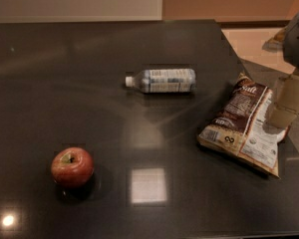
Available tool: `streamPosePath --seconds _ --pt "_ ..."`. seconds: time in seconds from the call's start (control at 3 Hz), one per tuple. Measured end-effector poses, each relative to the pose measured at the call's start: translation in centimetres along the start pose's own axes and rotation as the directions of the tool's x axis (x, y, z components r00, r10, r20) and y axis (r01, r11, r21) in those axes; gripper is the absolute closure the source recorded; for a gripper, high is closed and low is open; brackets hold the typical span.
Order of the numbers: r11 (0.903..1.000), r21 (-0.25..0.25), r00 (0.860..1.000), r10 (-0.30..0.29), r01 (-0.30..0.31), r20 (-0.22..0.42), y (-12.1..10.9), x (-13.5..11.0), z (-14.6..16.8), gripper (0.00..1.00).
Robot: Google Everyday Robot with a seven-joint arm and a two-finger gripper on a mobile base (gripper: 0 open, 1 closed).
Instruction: Pick blue plastic bottle
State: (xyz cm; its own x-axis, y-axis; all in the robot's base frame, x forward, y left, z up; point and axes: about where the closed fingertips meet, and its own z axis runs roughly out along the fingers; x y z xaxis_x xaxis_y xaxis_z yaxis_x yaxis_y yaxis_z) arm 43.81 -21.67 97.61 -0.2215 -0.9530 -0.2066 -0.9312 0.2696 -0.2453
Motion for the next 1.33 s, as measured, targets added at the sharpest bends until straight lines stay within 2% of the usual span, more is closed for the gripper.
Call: streamPosePath --seconds 0.33,0.67,1.0,1.33 --pt "1.0000 0.000 1.000 0.000 0.000 0.000 0.0 0.0 0.0 0.00" --pt "0.9993 -0.037 1.000 0.000 0.001 0.025 -1.3 -1.0 0.6 0.00" --pt "0.9971 -0.075 0.999 -0.003 0.007 0.052 -3.7 -2.7 2.0 0.00" --pt "0.9928 -0.108 0.995 -0.042 0.053 0.095 -7.4 -6.5 4.8 0.00"
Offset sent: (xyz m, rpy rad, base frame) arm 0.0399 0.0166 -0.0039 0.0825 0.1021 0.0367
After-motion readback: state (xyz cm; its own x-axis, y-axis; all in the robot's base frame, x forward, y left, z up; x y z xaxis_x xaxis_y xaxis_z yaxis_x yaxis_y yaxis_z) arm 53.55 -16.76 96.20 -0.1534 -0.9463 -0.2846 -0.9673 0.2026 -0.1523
